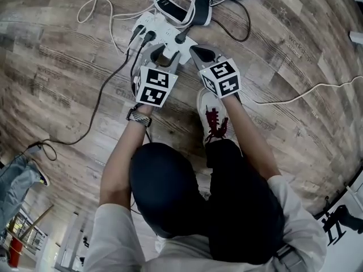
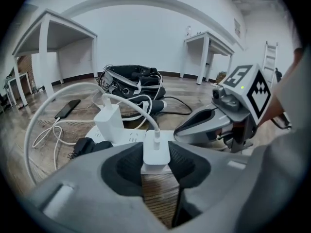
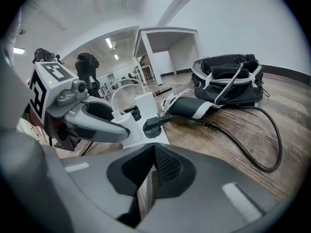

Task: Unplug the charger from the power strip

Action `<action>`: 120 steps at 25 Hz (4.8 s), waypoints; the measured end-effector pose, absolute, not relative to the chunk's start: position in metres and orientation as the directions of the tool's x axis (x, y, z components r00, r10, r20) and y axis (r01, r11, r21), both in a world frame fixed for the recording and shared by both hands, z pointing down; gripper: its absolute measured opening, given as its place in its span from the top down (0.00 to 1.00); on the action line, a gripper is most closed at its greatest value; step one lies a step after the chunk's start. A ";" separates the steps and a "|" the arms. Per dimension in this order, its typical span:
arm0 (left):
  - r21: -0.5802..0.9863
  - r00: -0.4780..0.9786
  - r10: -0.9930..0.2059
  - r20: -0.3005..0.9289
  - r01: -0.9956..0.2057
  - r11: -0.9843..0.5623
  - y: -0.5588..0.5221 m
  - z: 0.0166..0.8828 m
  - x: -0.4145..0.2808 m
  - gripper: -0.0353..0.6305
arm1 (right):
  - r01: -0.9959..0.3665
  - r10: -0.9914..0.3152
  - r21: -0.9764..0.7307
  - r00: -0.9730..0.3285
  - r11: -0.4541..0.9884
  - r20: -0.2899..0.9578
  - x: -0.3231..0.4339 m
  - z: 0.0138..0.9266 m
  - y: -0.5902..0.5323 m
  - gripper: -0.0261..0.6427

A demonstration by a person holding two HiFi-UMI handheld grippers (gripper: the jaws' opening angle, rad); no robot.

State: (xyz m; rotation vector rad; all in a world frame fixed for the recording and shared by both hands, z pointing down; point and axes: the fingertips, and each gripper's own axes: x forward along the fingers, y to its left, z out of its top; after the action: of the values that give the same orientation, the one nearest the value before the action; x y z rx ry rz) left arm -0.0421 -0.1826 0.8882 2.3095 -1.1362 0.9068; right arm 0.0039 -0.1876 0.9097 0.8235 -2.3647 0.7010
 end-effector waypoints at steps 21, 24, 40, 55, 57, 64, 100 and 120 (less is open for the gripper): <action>0.044 0.424 -0.549 0.720 -0.817 -0.575 -0.181 0.890 -0.041 0.74 | -0.695 -0.433 -0.270 -0.655 0.666 0.620 0.004 0.910 -0.187 0.96; 0.056 0.426 -0.548 0.720 -0.823 -0.565 -0.181 0.889 -0.042 0.74 | -0.697 -0.434 -0.276 -0.657 0.662 0.616 0.004 0.910 -0.187 0.96; 0.038 0.441 -0.544 0.713 -0.800 -0.599 -0.178 0.889 -0.042 0.74 | -0.689 -0.430 -0.278 -0.664 0.669 0.612 0.003 0.910 -0.187 0.96; 0.191 0.494 -0.534 0.686 -0.831 -0.522 -0.178 0.889 -0.046 0.74 | -0.691 -0.432 -0.279 -0.664 0.667 0.610 0.005 0.909 -0.187 0.96; 0.208 0.502 -0.533 0.681 -0.831 -0.516 -0.178 0.889 -0.047 0.73 | -0.693 -0.435 -0.278 -0.663 0.666 0.610 0.005 0.910 -0.188 0.96; 0.094 0.463 -0.526 0.713 -0.807 -0.583 -0.177 0.887 -0.042 0.74 | -0.692 -0.434 -0.275 -0.662 0.667 0.612 0.005 0.909 -0.188 0.96; 0.336 0.549 -0.546 0.633 -0.830 -0.445 -0.180 0.863 -0.055 0.74 | -0.689 -0.435 -0.272 -0.665 0.672 0.607 0.005 0.909 -0.188 0.96; 0.452 0.618 -0.509 0.599 -0.786 -0.422 -0.179 0.878 -0.041 0.74 | -0.692 -0.438 -0.291 -0.670 0.661 0.600 0.005 0.909 -0.188 0.96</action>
State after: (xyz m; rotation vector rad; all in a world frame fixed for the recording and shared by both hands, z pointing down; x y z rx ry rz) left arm -0.0414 -0.1789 0.8781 2.1123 -1.0132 0.4866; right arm 0.0053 -0.1878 0.9090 0.8776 -2.3906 0.6996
